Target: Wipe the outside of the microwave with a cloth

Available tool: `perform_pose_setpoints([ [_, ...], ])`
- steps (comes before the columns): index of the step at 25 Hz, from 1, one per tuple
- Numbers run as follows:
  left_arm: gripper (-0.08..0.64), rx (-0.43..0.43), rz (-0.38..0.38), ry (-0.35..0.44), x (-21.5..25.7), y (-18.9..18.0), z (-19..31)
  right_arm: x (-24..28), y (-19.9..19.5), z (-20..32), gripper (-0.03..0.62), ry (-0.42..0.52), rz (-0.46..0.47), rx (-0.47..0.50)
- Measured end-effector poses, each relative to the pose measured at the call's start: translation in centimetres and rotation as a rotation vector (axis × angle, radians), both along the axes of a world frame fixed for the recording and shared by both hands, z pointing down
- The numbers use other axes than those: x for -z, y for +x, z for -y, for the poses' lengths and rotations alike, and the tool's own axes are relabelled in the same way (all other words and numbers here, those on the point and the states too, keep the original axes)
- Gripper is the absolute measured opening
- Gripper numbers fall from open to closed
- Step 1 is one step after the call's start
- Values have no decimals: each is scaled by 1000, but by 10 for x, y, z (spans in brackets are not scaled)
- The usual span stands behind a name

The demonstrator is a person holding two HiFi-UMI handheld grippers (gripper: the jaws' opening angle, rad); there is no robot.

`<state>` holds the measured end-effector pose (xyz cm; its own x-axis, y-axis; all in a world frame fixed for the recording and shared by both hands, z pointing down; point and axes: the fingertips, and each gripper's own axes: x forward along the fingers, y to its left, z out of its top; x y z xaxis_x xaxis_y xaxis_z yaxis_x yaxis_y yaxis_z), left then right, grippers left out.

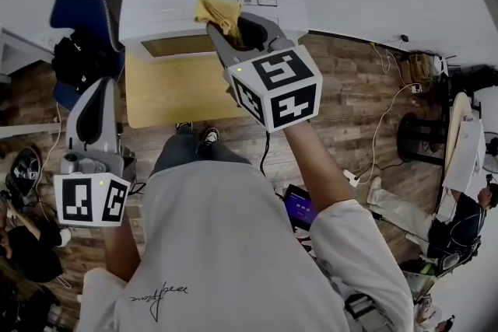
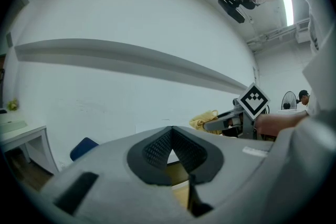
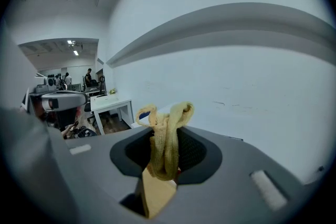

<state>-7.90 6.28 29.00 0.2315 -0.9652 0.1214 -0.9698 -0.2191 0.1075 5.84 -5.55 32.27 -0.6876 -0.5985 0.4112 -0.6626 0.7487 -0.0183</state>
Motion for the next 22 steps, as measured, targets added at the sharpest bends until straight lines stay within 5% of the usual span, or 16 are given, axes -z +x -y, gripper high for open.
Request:
perform_pose_setpoints([
  [22, -6, 5, -67, -35, -21, 43, 5, -5, 127, -30, 118, -31, 120, -131],
])
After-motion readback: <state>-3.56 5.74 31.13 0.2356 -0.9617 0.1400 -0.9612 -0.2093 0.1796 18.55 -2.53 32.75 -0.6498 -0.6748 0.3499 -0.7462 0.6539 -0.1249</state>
